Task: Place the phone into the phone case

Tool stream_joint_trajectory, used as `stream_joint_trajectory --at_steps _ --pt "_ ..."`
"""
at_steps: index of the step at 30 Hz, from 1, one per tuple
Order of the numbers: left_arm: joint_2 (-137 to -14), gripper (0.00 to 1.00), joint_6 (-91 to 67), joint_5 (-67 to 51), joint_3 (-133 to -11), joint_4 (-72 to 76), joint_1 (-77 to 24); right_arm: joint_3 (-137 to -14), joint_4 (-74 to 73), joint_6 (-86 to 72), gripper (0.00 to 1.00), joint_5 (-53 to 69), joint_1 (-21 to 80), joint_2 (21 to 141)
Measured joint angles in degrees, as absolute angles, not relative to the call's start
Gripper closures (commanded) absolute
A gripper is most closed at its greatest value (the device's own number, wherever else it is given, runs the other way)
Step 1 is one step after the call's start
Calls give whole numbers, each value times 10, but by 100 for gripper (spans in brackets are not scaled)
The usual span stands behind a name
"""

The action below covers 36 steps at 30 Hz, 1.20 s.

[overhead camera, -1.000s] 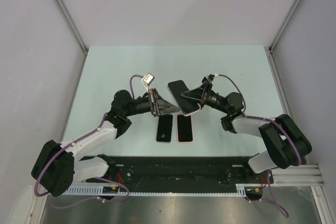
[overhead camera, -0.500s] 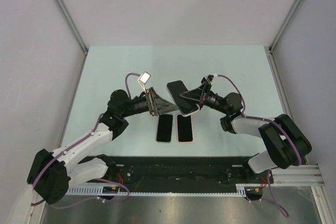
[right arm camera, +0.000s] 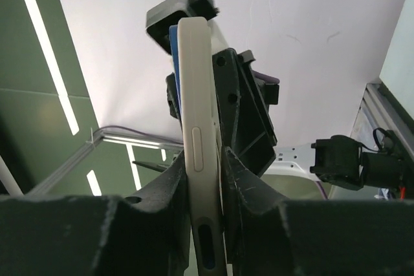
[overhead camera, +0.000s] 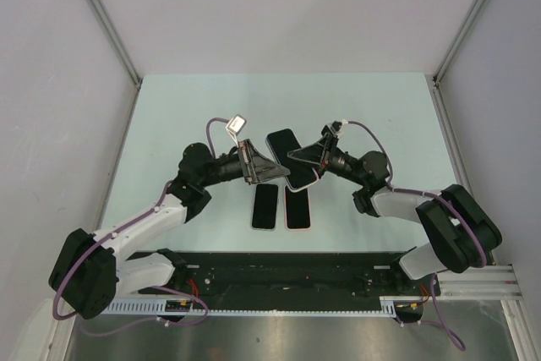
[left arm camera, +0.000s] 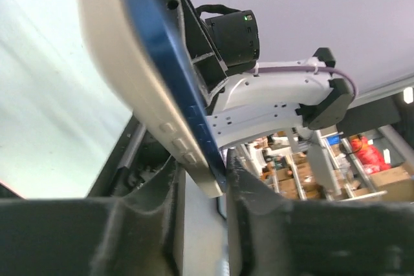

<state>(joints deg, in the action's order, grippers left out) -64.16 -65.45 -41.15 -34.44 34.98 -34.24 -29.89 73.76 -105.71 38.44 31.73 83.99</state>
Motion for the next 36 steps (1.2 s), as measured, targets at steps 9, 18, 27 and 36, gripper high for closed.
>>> stream_joint_trajectory --at_steps 9,18,27,36 --pt "-645 100 -649 -411 -352 298 -338 -299 742 -1042 57 380 314 840" --pt "-643 72 -635 -402 -404 172 -340 -299 748 -982 91 384 308 851" --pt "-613 39 -601 -392 -406 91 -290 -270 736 -1003 89 418 293 850" --pt "-617 38 -599 -377 -408 73 -279 -267 734 -1013 87 435 288 833"
